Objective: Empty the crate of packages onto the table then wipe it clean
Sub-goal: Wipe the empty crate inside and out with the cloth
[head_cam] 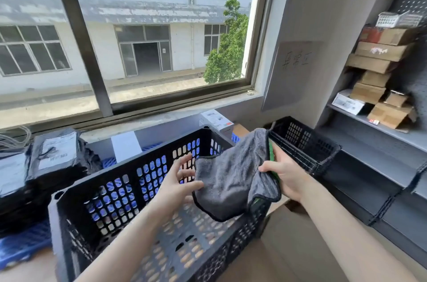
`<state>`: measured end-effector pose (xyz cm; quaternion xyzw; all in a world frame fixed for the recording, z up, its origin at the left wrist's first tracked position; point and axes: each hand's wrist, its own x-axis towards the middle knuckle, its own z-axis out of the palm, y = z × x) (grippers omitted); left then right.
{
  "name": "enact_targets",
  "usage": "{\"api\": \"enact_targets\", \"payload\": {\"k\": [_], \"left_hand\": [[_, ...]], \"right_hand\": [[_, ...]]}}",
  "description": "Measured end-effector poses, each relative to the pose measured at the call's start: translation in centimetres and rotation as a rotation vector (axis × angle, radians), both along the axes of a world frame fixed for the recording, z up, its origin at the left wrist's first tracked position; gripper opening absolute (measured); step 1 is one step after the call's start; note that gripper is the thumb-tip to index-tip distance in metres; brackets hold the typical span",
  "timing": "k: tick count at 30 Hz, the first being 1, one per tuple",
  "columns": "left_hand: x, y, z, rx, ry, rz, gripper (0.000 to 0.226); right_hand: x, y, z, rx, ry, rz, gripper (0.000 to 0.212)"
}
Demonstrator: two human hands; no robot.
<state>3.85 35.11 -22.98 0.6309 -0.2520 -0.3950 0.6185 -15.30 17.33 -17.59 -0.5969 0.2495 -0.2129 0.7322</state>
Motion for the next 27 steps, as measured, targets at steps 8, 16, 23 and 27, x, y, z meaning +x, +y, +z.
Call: {"api": "enact_targets", "payload": {"k": [8, 16, 23, 27], "left_hand": [[0.8, -4.3, 1.3, -0.078, -0.1, 0.145, 0.034], [-0.2, -9.5, 3.3, -0.22, 0.046, 0.028, 0.024], [-0.2, -13.0, 3.3, -0.139, -0.216, 0.047, 0.032], [-1.6, -14.4, 1.9, 0.011, -0.454, 0.185, 0.036]], "right_hand": [[3.1, -2.4, -0.2, -0.505, 0.297, -0.126, 0.07], [6.8, -2.6, -0.8, -0.469, 0.274, 0.226, 0.076], [8.1, -9.8, -2.5, -0.579, 0.267, 0.183, 0.06], [9.2, -16.1, -2.2, -0.64, 0.253, 0.103, 0.051]]}}
